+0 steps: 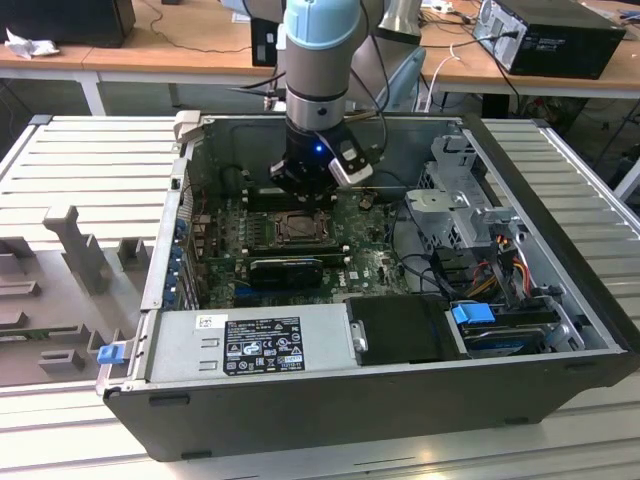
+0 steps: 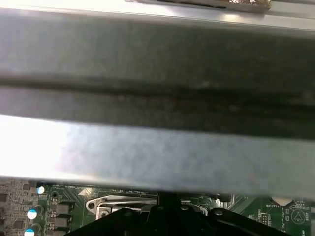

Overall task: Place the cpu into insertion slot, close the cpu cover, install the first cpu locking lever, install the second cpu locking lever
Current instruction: 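Install the first cpu locking lever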

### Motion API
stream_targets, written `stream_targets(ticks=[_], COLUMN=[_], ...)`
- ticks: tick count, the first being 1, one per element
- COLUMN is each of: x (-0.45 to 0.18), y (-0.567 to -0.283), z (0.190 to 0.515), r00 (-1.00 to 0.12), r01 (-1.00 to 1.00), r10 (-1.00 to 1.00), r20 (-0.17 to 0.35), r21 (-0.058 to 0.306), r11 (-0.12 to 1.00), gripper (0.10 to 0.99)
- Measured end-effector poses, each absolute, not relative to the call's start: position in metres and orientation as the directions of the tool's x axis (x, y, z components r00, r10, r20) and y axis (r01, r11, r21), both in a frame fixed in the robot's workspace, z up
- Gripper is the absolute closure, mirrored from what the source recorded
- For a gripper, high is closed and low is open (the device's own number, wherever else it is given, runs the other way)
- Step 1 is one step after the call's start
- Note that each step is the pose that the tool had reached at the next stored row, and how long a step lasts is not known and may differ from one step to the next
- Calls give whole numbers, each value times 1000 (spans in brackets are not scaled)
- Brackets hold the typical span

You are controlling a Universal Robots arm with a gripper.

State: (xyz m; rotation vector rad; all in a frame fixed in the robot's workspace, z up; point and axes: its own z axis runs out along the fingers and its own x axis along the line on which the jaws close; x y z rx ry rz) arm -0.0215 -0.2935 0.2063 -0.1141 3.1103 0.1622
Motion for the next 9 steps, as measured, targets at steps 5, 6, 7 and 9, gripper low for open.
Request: stream_targets(ticks=[5, 6, 7, 9], x=[-19, -19, -19, -19], y=[-292, -292, -292, -292], z=[205, 204, 204, 203], r00=[-997, -997, -997, -997], r01=[-74, -74, -74, -74], r10=[-72, -72, -72, -73], r20=[-26, -26, -25, -25], r21=[92, 89, 87, 80], r11=[993, 993, 993, 994], gripper=[980, 980, 980, 980])
